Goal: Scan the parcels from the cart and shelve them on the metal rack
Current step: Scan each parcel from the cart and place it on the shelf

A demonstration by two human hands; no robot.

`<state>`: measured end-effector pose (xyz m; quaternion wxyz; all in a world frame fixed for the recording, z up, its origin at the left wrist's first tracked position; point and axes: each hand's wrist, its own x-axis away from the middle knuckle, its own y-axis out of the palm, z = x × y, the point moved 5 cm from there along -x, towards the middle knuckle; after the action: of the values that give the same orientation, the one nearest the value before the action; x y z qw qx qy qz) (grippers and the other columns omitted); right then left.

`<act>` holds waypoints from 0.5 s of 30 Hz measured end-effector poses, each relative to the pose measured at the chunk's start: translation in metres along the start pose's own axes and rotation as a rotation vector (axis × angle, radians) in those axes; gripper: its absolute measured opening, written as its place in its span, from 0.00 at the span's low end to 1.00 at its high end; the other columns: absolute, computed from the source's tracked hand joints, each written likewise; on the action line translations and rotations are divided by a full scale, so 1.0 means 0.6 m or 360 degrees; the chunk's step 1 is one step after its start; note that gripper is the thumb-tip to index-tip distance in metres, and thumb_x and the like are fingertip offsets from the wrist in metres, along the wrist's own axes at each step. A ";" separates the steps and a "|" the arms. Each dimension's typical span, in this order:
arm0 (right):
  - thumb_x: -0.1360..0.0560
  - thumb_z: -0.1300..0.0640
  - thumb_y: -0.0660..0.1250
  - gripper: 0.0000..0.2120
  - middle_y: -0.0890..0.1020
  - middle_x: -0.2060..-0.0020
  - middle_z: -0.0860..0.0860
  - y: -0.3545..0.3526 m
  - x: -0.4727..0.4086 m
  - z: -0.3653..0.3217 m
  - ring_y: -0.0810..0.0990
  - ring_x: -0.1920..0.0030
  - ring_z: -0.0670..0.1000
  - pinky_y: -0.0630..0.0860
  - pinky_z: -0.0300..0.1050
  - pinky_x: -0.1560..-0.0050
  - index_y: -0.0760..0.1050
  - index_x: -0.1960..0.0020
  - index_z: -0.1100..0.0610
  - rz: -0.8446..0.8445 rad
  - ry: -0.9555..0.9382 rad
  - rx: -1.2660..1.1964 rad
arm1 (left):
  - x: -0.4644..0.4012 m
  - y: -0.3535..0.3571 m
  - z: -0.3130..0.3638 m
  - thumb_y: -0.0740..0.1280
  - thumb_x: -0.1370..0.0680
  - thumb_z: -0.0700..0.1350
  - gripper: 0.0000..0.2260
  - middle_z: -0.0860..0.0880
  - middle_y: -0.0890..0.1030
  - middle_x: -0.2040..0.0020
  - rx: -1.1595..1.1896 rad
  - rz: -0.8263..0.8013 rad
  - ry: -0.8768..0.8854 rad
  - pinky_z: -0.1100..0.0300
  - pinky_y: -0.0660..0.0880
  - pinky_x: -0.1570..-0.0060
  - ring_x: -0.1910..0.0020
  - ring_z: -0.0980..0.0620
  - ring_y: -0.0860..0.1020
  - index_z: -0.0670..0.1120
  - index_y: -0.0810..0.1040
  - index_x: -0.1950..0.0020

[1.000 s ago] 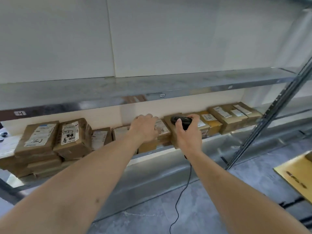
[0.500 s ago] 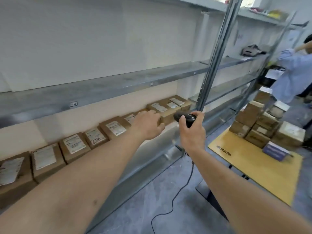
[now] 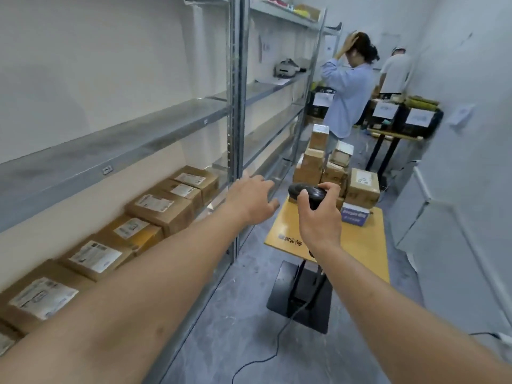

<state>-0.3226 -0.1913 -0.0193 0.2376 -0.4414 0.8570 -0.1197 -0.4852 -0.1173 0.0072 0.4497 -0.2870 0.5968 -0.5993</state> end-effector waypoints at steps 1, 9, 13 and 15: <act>0.17 0.43 0.62 0.15 0.78 0.54 0.44 -0.006 -0.017 0.012 0.79 0.58 0.48 0.71 0.47 0.61 0.64 0.36 0.47 0.0059 0.0031 0.0017 | -0.028 0.012 0.012 0.61 0.17 0.61 0.25 0.47 0.76 0.29 0.0012 -0.0022 0.0056 0.43 0.72 0.31 0.30 0.40 0.74 0.48 0.74 0.25; 0.17 0.43 0.63 0.16 0.76 0.55 0.41 -0.079 -0.125 0.130 0.79 0.57 0.49 0.73 0.50 0.59 0.64 0.35 0.48 0.0415 0.0261 0.0153 | -0.206 0.112 0.143 0.61 0.18 0.60 0.22 0.47 0.78 0.33 0.0096 -0.0130 0.0395 0.45 0.74 0.35 0.34 0.40 0.75 0.49 0.78 0.30; 0.18 0.42 0.63 0.16 0.78 0.53 0.44 -0.128 -0.197 0.204 0.77 0.58 0.47 0.70 0.47 0.62 0.65 0.35 0.48 0.0519 0.0324 0.0183 | -0.290 0.169 0.217 0.61 0.18 0.61 0.23 0.47 0.77 0.31 0.0121 -0.0199 0.0470 0.45 0.74 0.36 0.33 0.40 0.75 0.50 0.76 0.28; 0.18 0.42 0.63 0.15 0.78 0.52 0.44 -0.155 -0.242 0.245 0.78 0.55 0.50 0.73 0.49 0.58 0.65 0.36 0.47 0.0539 0.0343 0.0184 | -0.334 0.197 0.261 0.62 0.18 0.61 0.24 0.47 0.76 0.29 0.0156 -0.0214 0.0486 0.45 0.74 0.35 0.31 0.40 0.74 0.50 0.75 0.26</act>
<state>-0.1100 -0.1268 -0.0633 0.1863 -0.2615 0.9311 -0.1734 -0.2378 0.0017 -0.0501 0.3263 -0.2096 0.6078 -0.6930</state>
